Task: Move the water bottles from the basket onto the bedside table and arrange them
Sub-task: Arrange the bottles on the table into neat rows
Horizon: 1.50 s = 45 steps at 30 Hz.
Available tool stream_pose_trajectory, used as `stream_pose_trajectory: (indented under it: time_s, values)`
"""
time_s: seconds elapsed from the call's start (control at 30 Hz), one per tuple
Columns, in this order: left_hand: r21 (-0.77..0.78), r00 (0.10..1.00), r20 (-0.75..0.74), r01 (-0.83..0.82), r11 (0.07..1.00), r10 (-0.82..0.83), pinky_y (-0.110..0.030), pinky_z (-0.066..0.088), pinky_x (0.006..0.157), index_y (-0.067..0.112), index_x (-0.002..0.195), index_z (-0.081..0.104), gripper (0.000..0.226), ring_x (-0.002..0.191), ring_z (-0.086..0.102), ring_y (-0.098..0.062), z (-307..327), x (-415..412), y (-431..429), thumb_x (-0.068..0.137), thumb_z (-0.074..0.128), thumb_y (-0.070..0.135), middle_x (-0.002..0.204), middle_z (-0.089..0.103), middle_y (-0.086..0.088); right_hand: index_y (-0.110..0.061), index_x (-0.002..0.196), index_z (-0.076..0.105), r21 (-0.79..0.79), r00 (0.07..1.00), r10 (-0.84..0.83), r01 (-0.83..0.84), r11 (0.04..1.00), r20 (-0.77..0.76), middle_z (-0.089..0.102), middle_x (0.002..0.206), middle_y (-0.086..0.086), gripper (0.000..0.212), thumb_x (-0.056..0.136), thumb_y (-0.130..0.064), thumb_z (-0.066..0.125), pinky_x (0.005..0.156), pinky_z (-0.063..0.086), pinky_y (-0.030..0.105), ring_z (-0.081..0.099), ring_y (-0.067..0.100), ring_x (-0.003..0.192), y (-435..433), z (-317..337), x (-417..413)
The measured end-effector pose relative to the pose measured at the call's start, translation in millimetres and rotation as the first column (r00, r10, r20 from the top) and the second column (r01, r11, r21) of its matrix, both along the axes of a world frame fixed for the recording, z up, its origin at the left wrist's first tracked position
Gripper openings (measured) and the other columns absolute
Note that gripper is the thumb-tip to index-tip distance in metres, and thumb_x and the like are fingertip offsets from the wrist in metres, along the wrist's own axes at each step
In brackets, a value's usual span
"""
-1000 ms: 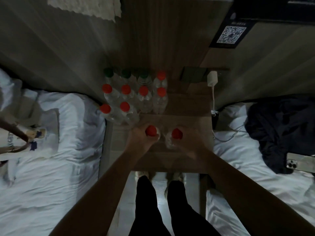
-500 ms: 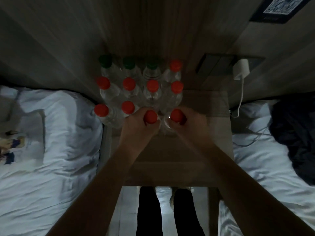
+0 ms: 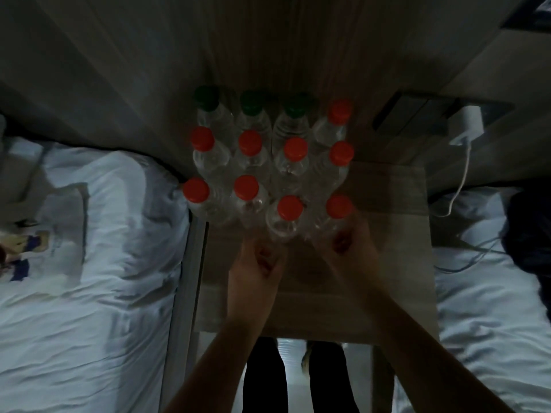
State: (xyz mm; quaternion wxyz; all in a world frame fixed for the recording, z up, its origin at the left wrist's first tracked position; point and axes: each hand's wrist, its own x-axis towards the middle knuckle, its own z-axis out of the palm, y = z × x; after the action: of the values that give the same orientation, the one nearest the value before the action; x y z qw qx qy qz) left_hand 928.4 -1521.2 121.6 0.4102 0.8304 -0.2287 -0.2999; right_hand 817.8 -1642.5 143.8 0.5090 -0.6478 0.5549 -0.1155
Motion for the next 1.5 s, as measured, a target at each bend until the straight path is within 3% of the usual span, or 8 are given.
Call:
stream_pose_trajectory:
  time_s: [0.13,0.2,0.33,0.6,0.7,1.0,1.3,1.5]
  values:
    - [0.12,0.982,-0.078,-0.164,0.979,0.174,-0.031,0.056,0.07,0.026,0.114,0.051,0.048,0.091,0.063,-0.01,-43.9,15.0,17.6,0.076,0.07,0.047,0.102,0.062,0.007,-0.035,0.129,0.032,0.16,0.996,-0.085,0.085,0.983,-0.011,0.064,0.113,-0.006,0.079,0.068,-0.027,0.081,0.078,0.054,0.033,0.064,0.015,0.097,11.9,-34.7,11.3]
    - [0.143,0.971,-0.055,-0.225,0.964,0.235,-0.045,0.057,0.08,0.025,0.125,0.047,0.078,0.103,0.061,-0.02,-58.0,25.4,20.0,0.065,0.066,0.071,0.117,0.059,-0.002,-0.029,0.139,0.026,0.144,0.989,-0.148,0.146,0.979,0.004,0.057,0.125,-0.007,0.092,0.066,-0.023,0.082,0.079,0.047,0.021,0.058,0.011,0.104,21.5,-43.3,23.1]
    - [0.048,0.934,-0.098,-0.34,0.939,0.344,-0.034,0.043,0.096,0.031,0.144,0.017,0.103,0.128,0.043,-0.017,-47.4,38.3,4.6,0.063,0.078,0.051,0.146,0.037,-0.002,-0.021,0.144,0.024,0.146,0.963,-0.267,0.259,0.955,0.038,0.049,0.138,-0.002,0.098,0.066,-0.019,0.084,0.085,0.04,0.015,0.051,0.014,0.121,42.4,-57.2,45.7]
    - [-0.005,0.948,-0.102,-0.304,0.953,0.302,-0.008,0.048,0.071,0.014,0.131,0.039,0.103,0.101,0.062,-0.009,-59.6,54.1,-20.1,0.057,0.058,0.082,0.116,0.061,-0.003,-0.03,0.14,0.028,0.044,0.912,-0.375,0.373,0.927,0.164,0.05,0.137,-0.011,0.103,0.058,-0.025,0.09,0.088,0.042,0.002,0.05,0.003,0.122,42.4,-73.1,66.4]
    - [-0.059,0.949,-0.126,-0.297,0.953,0.288,-0.025,0.055,0.082,0.017,0.131,0.034,0.101,0.104,0.062,-0.009,-61.0,56.1,-19.7,0.056,0.062,0.079,0.117,0.061,0.001,-0.026,0.135,0.035,0.008,0.911,-0.379,0.383,0.924,0.165,0.054,0.133,-0.007,0.099,0.053,-0.028,0.091,0.101,0.048,0.027,0.054,0.007,0.121,36.6,-78.2,68.7]
    - [-0.073,0.947,-0.154,-0.295,0.953,0.281,-0.043,0.055,0.092,0.015,0.133,0.03,0.081,0.11,0.062,-0.013,-64.4,57.1,-22.0,0.071,0.076,0.038,0.121,0.061,-0.002,-0.017,0.138,0.031,0.007,0.834,-0.51,0.52,0.854,0.212,0.047,0.138,-0.001,0.102,0.055,-0.016,0.091,0.105,0.044,0.023,0.048,0.007,0.125,34.6,-84.9,90.3]
    - [-0.017,0.956,-0.106,-0.278,0.961,0.274,-0.043,0.048,0.101,0.025,0.139,0.025,0.101,0.124,0.051,-0.015,-65.9,59.5,-13.8,0.058,0.076,0.057,0.137,0.047,0.003,-0.018,0.138,0.03,-0.003,0.916,-0.393,0.394,0.919,0.083,0.044,0.138,0.0,0.103,0.055,-0.027,0.09,0.108,0.041,0.035,0.046,0.014,0.127,35.0,-85.3,68.9]
    - [-0.027,0.979,-0.083,-0.191,0.981,0.189,0.002,0.034,0.087,0.025,0.143,0.024,0.092,0.122,0.04,0.005,-69.5,74.4,2.2,0.069,0.077,0.039,0.143,0.041,0.007,-0.027,0.138,0.028,-0.014,0.964,-0.26,0.26,0.965,-0.049,0.053,0.134,0.0,0.108,0.048,-0.046,0.084,0.102,0.046,0.043,0.053,0.02,0.122,26.5,-92.9,37.8]
